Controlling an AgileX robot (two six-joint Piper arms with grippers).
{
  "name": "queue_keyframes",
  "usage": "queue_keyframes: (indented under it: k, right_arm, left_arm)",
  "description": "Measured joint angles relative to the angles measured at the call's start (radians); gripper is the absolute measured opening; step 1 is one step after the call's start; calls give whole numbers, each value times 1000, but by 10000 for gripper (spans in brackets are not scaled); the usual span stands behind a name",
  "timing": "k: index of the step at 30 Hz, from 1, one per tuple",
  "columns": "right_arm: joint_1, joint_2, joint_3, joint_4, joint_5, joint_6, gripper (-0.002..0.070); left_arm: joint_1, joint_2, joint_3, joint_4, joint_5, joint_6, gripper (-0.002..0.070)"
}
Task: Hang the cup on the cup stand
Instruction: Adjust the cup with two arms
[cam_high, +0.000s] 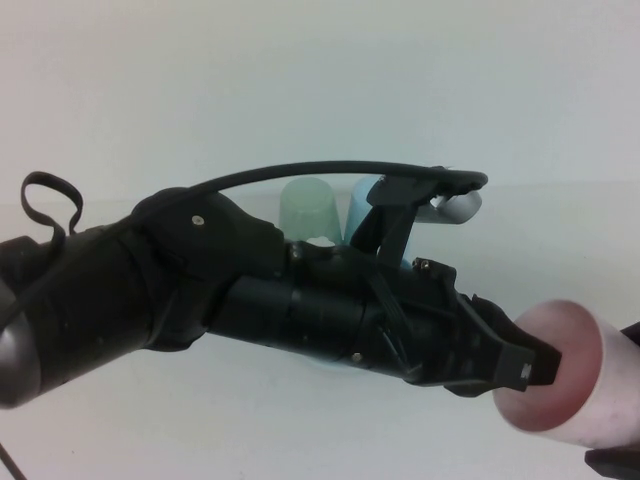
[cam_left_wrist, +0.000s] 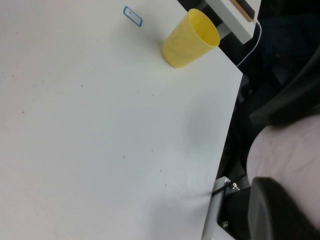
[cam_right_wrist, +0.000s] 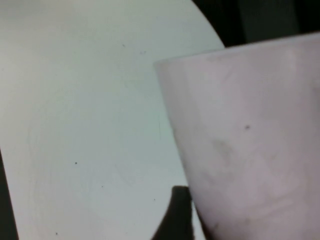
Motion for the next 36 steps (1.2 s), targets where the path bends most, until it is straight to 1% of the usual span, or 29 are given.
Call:
queue_keyframes:
  k: [3,5,9,14,17,21,23,25,29,32,36]
  right_arm:
    - [0,7,-4,2,4,-23,597]
    - [0,7,-4,2,6,-30,573]
    - [0,7,-4,2,6,-37,559]
    - [0,7,-4,2,6,-38,556]
    - [0,7,-4,4,6,-38,556]
    - [0,7,-4,24,9,-36,555]
    - [0,7,-4,29,9,-36,555]
    - [0,7,-4,30,9,-36,555]
    - [0,7,-4,30,9,-36,554]
    - [0,7,-4,30,6,-36,554]
    - [0,7,-4,-4,2,-26,554]
  left_arm:
    - [0,0,0,0,0,20,1]
    - [0,0,0,-4,2,40,1]
    - [0,0,0,-4,2,40,1]
    - [0,0,0,-4,0,91,6]
    - [0,0,0,-7,-7,113,60]
    - [2,0,0,-19,-16,130,175]
    - [2,0,0,-28,-19,141,211]
    - [4,0,0,-29,-28,167,226]
    - [14,0,0,-29,-33,207,226]
    - [50,0,0,-29,2,207,226]
    - [119,0,0,-29,110,213,235]
